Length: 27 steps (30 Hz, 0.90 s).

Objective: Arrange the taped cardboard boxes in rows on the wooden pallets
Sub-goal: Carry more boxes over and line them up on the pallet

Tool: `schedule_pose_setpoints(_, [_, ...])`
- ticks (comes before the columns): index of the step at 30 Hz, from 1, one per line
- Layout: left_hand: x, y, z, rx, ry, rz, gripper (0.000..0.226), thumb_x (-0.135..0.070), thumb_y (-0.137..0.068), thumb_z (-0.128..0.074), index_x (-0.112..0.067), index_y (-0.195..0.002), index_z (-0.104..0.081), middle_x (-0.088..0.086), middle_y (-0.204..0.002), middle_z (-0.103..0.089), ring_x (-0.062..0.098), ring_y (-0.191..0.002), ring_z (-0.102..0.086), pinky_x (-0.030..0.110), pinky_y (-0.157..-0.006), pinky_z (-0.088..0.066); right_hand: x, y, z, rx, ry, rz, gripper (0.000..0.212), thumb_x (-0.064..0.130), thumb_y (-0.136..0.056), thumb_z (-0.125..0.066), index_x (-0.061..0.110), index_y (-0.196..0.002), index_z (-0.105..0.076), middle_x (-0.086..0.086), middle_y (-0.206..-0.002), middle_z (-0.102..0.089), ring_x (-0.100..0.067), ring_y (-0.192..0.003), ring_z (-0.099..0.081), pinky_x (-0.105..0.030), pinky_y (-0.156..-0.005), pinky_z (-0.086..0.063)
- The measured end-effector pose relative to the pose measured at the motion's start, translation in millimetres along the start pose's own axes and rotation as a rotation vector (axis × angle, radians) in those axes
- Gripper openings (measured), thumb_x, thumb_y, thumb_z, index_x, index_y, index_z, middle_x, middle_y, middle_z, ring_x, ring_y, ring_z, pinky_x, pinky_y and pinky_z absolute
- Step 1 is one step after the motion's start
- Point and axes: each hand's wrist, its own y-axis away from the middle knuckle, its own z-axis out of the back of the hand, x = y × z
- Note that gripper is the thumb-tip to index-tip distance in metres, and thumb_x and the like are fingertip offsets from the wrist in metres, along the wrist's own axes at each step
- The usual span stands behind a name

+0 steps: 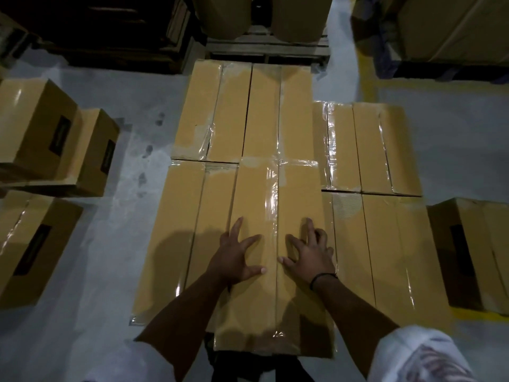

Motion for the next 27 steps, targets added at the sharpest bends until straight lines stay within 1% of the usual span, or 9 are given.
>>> schedule_pose_setpoints(5, [17.4,-12.8,-22.7,0.011,0.028,0.021,0.095,-0.066,-0.073,-0.080,-0.045,-0.154,-0.036,-0.008,-0.168,0.022,0.040,-0.152,-0.006,0.059,-0.115,-0.035,-4.5,-23.5,-31.9,0.004,0.003,-0.020,0.069,0.060,-0.088,-0.065,0.046,-0.148,-0.035,0.001,-0.161,0.034,-0.038,-0.149,0.002,-0.062,-0.114,-0.027])
schedule_pose_setpoints(9, [39.3,-19.6,-46.4,-0.034,0.097,0.013,0.090,-0.062,-0.074,-0.080,-0.045,-0.153,-0.038,-0.007,-0.170,0.018,0.040,-0.151,-0.012,0.057,-0.113,-0.039,-11.7,-38.2,-61.8,0.011,0.016,-0.066,0.072,0.047,-0.090,-0.069,0.046,-0.150,-0.030,-0.003,-0.160,0.036,-0.039,-0.148,0.000,-0.062,-0.112,-0.034])
schedule_pose_setpoints(11, [46.1,-22.3,-52.6,0.002,0.084,0.025,0.089,-0.063,-0.076,-0.077,-0.046,-0.153,-0.036,-0.006,-0.170,0.014,0.039,-0.151,-0.011,0.056,-0.113,-0.039,-16.7,-48.8,-72.1,0.051,0.030,-0.064,0.076,0.037,-0.091,-0.070,0.044,-0.153,-0.027,-0.004,-0.160,0.036,-0.039,-0.148,0.000,-0.062,-0.113,-0.035])
schedule_pose_setpoints(13, [47.2,-21.9,-55.6,0.086,0.005,0.029,0.091,-0.063,-0.080,-0.073,-0.043,-0.157,-0.030,-0.002,-0.171,0.012,0.037,-0.152,-0.005,0.053,-0.114,-0.038,-19.8,-56.6,-77.1,0.079,0.041,-0.066,0.077,0.031,-0.092,-0.069,0.043,-0.154,-0.026,-0.004,-0.162,0.031,-0.040,-0.148,0.000,-0.062,-0.113,-0.034])
schedule_pose_setpoints(15, [46.9,-16.7,-58.4,0.151,-0.073,0.018,0.093,-0.063,-0.081,-0.072,-0.040,-0.158,-0.027,0.002,-0.171,0.014,0.034,-0.153,-0.002,0.051,-0.115,-0.037,-18.9,-58.4,-79.3,0.093,0.038,-0.085,0.078,0.031,-0.091,-0.070,0.043,-0.155,-0.025,-0.004,-0.164,0.026,-0.040,-0.149,0.000,-0.063,-0.113,-0.033])
schedule_pose_setpoints(19, [47.3,7.0,-64.7,0.187,-0.148,0.010,0.093,-0.061,-0.081,-0.072,-0.036,-0.159,-0.026,0.002,-0.170,0.019,0.037,-0.153,-0.002,0.047,-0.118,-0.032,-15.6,-43.5,-83.3,0.109,0.083,-0.071,0.083,0.031,-0.088,-0.073,0.040,-0.155,-0.024,-0.005,-0.165,0.020,-0.039,-0.149,-0.002,-0.062,-0.113,-0.036])
schedule_pose_setpoints(24, [52.8,50.8,-76.0,0.271,-0.270,0.008,0.107,-0.056,-0.080,-0.076,-0.039,-0.161,-0.008,0.004,-0.166,0.030,0.042,-0.154,0.012,0.053,-0.125,-0.020,-3.8,3.1,-106.1,0.160,0.060,-0.102,0.086,0.035,-0.086,-0.075,0.037,-0.154,-0.024,-0.005,-0.164,0.020,-0.039,-0.149,0.000,-0.062,-0.112,-0.037])
schedule_pose_setpoints(25, [56.4,60.2,-79.8,0.288,-0.282,-0.001,0.109,-0.056,-0.081,-0.077,-0.040,-0.161,-0.005,0.004,-0.165,0.033,0.042,-0.154,0.013,0.053,-0.125,-0.019,-1.6,14.3,-113.8,0.169,0.056,-0.114,0.088,0.037,-0.085,-0.075,0.037,-0.155,-0.022,-0.005,-0.164,0.021,-0.039,-0.149,0.000,-0.063,-0.111,-0.038])
schedule_pose_setpoints(27, [65.1,78.0,-87.4,0.304,-0.321,-0.025,0.112,-0.054,-0.081,-0.077,-0.040,-0.161,-0.001,0.003,-0.163,0.037,0.042,-0.155,0.013,0.052,-0.125,-0.021,1.2,36.5,-130.8,0.187,0.045,-0.141,0.095,0.044,-0.082,-0.077,0.037,-0.156,-0.017,-0.005,-0.164,0.024,-0.040,-0.149,0.002,-0.065,-0.110,-0.037])
